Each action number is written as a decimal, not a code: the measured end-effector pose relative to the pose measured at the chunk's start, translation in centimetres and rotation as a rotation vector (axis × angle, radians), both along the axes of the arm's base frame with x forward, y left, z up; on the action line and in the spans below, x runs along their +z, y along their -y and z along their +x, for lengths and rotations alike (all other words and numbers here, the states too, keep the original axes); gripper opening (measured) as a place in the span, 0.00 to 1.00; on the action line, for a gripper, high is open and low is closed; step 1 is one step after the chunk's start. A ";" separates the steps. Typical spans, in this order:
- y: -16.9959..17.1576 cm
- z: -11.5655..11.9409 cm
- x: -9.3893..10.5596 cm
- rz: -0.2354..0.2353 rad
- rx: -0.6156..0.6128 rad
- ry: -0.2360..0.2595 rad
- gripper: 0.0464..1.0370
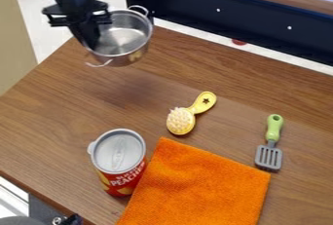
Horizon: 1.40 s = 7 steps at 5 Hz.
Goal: Moved the silver pot to the upper middle of the table
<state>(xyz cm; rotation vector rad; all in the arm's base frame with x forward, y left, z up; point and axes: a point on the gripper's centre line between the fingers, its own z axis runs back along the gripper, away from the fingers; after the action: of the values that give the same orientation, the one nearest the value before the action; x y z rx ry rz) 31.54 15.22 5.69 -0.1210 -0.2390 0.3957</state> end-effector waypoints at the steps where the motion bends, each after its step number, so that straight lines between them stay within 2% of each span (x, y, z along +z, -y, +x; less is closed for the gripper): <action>1: 2.4 1.5 0.7 -0.016 0.097 -0.061 0.01; 2: 5.4 2.6 -0.2 -0.055 0.150 -0.089 0.01; 3: 7.5 3.6 -1.1 -0.045 0.190 -0.091 0.01; 4: 9.8 5.2 -2.4 -0.025 0.223 -0.051 0.01; 5: 11.7 6.3 -4.2 -0.019 0.256 -0.042 0.01; 6: 12.8 7.4 -5.4 -0.032 0.297 -0.015 0.01; 7: 13.0 7.6 -7.0 -0.009 0.297 -0.040 0.01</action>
<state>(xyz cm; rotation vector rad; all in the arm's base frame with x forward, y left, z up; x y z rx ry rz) 39.16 2.24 -1.27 -0.0864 -0.2165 0.6943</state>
